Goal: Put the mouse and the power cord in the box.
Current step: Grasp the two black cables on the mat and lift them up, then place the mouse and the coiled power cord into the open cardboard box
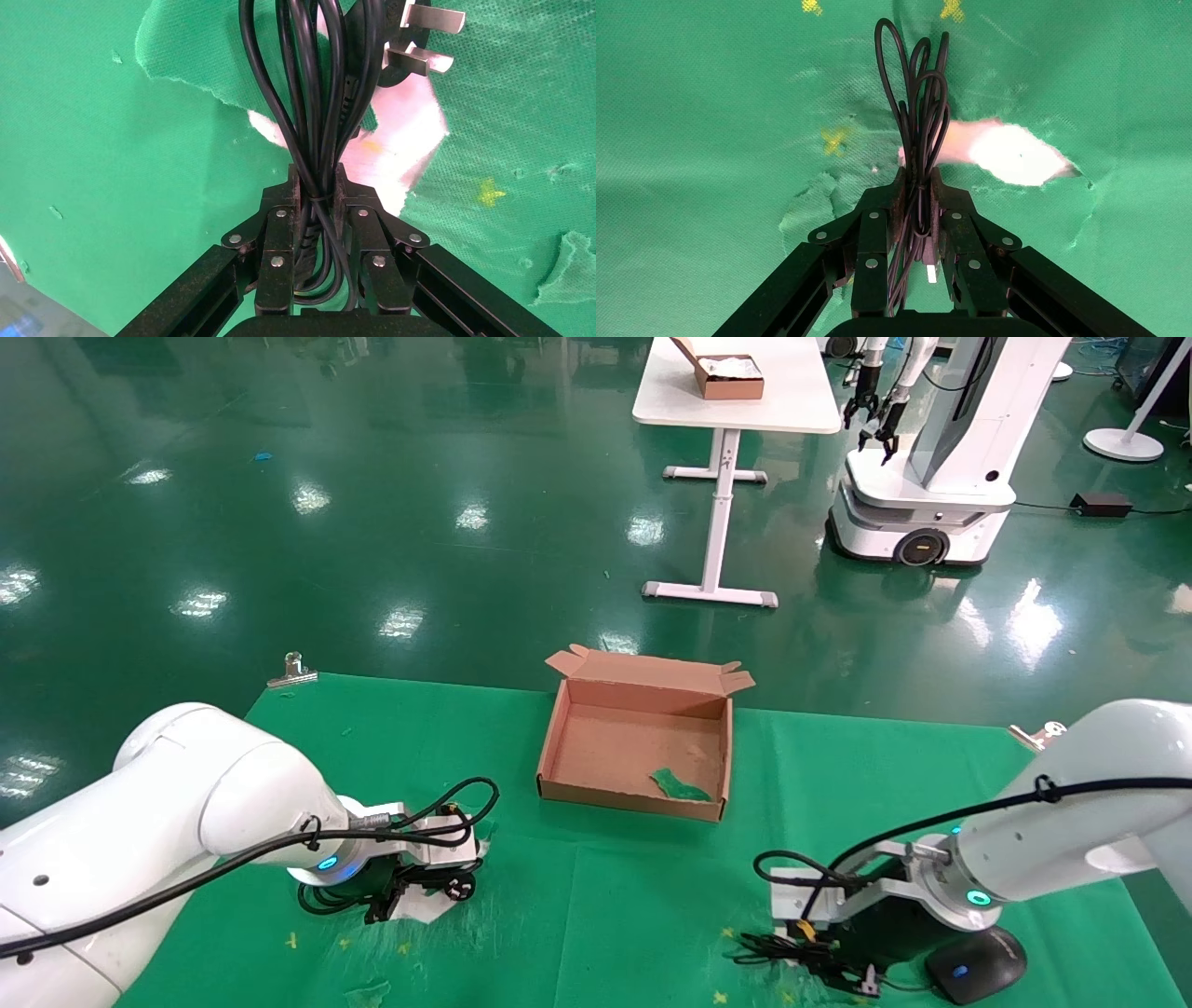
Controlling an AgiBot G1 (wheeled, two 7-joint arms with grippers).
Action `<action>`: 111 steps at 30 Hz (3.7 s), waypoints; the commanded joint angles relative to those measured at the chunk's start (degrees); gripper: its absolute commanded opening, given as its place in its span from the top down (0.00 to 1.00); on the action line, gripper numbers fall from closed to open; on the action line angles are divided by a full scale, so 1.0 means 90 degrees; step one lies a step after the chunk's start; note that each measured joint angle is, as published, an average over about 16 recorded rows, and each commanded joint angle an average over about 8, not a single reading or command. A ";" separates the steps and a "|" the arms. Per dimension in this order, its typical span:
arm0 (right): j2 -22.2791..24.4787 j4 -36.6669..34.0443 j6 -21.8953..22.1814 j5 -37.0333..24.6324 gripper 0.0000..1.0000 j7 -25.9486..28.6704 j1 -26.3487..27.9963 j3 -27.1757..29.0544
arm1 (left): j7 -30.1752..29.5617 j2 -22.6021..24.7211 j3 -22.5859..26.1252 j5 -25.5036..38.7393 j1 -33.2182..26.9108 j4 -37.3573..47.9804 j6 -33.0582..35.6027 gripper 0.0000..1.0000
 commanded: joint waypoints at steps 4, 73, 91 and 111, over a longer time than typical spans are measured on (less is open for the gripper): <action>0.0001 0.0000 0.0001 -0.0001 1.00 0.0000 -0.0001 -0.0001 | -0.0001 -0.0001 -0.0001 -0.0002 -0.0001 0.0000 0.0001 1.00; 0.1832 0.4259 -0.0709 -0.0240 1.00 0.2145 0.1232 0.0665 | -0.1535 0.0504 0.2969 -0.0556 -0.1036 -0.1233 -0.3709 0.00; 0.1265 0.3894 -0.0551 -0.0197 1.00 0.1645 0.1547 0.0585 | -0.2576 0.0417 0.3236 -0.0926 -0.1697 -0.0153 -0.3633 0.00; -0.1036 0.0649 0.0985 0.0089 1.00 -0.1070 0.2006 0.0321 | -0.1898 0.0286 0.3053 -0.1648 -0.2136 0.2353 -0.3534 0.00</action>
